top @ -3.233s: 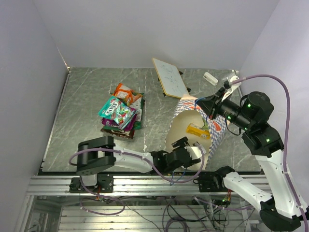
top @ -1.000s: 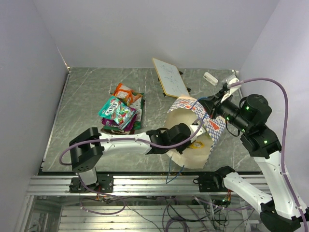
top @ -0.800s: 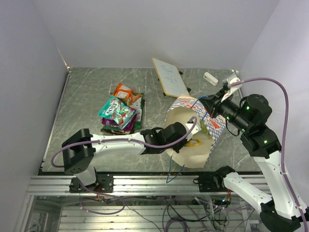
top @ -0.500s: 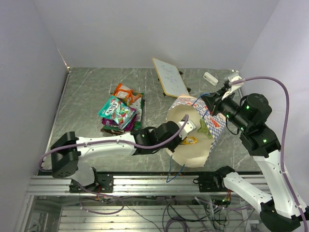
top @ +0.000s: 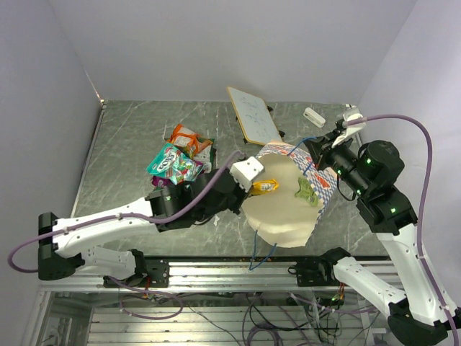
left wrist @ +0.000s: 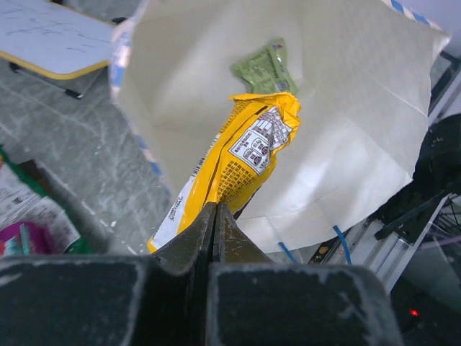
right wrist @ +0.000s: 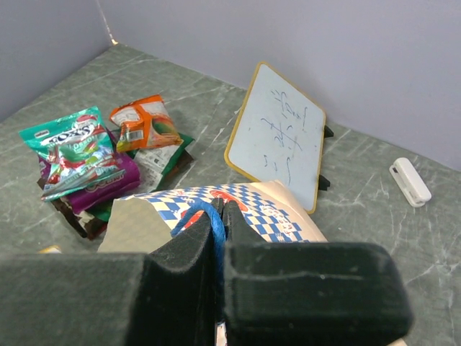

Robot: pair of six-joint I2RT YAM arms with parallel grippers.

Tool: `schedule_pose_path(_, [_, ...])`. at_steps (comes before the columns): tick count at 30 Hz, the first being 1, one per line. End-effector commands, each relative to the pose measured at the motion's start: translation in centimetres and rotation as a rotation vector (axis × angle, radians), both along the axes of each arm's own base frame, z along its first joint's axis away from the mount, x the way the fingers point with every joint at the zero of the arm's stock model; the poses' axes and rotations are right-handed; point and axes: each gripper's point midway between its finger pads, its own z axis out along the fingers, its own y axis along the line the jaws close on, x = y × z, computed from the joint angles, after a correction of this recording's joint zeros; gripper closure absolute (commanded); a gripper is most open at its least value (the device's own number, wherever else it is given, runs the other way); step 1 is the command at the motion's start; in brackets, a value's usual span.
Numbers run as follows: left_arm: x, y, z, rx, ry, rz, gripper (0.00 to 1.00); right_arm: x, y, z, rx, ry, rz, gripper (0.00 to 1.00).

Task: Take the snacks out of the paper bag
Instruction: Take out the snack from the paper bag, then place the snack at the center of the board.

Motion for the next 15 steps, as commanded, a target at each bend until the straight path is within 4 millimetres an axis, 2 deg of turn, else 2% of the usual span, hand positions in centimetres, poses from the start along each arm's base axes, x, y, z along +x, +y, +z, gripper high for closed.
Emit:
schedule_pose_path(1, [1.8, 4.3, 3.6, -0.024, -0.033, 0.172, 0.93, 0.4, -0.5, 0.6, 0.005, -0.04, -0.031, 1.0])
schedule_pose_path(5, [3.1, 7.6, 6.4, -0.08, -0.06, 0.276, 0.93, 0.5, -0.4, 0.4, -0.001, -0.035, -0.029, 1.0])
schedule_pose_path(8, [4.2, 9.8, 7.6, -0.09, -0.095, 0.361, 0.93, 0.5, -0.3, 0.3, 0.0, -0.033, -0.027, 1.0])
schedule_pose_path(11, [5.8, 12.2, 7.8, -0.076, -0.113, 0.467, 0.93, 0.6, -0.2, 0.3, -0.001, -0.03, -0.022, 1.0])
schedule_pose_path(15, [8.5, 15.3, 7.0, -0.034, -0.117, 0.617, 0.93, 0.6, -0.2, 0.3, -0.001, -0.03, -0.021, 1.0])
